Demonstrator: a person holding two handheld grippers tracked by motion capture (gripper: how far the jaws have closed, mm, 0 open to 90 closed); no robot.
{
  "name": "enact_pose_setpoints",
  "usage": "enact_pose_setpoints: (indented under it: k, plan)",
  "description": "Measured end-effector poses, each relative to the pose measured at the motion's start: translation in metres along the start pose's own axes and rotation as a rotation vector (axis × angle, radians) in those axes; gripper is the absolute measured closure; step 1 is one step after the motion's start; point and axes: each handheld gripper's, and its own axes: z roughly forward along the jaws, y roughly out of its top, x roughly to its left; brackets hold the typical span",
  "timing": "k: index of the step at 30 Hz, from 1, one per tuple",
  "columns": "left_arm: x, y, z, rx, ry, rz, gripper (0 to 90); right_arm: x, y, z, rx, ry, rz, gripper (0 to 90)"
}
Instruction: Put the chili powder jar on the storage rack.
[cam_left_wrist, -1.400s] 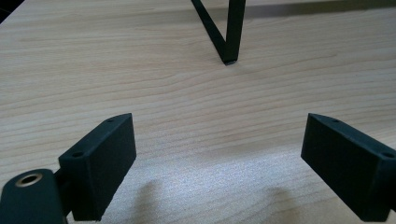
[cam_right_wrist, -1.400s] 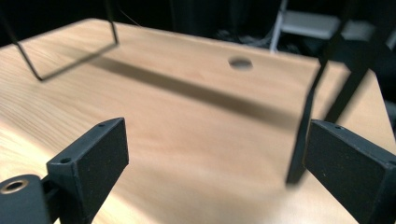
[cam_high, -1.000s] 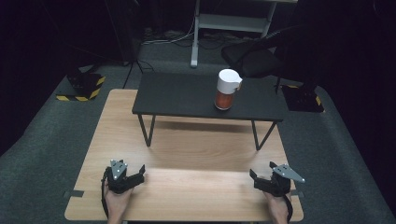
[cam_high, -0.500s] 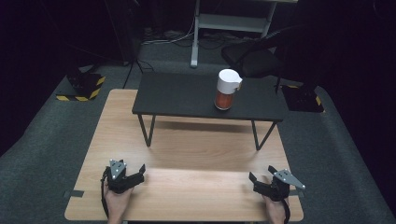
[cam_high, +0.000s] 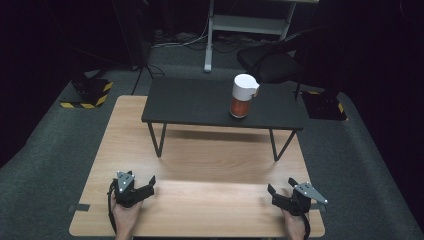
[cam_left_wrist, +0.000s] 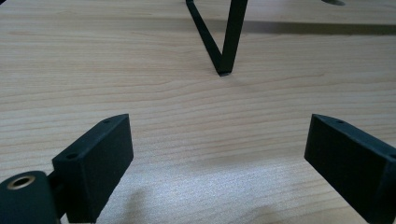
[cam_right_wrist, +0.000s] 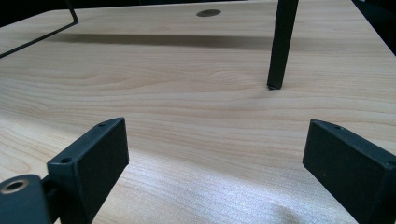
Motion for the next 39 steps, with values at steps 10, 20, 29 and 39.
enact_pose_setpoints:
  k: [10,20,29,39]
  plan:
    - [0.0011,-0.0009,-0.0007,-0.006,-0.004,-0.005,8.0,0.0023,-0.0005,-0.0006,-0.001,-0.014,0.001,6.3]
    - [0.0017,-0.0013,-0.0008,-0.010,-0.007,-0.007,8.0,0.0040,-0.0005,-0.0005,0.001,-0.024,-0.003,6.3]
    - [0.0020,-0.0017,-0.0011,-0.012,-0.008,-0.012,8.0,0.0050,-0.0005,-0.0006,0.002,-0.029,-0.005,6.3]
    - [0.0013,-0.0017,-0.0006,-0.015,0.000,-0.020,8.0,0.0056,-0.0003,-0.0002,0.003,-0.042,-0.002,6.4]
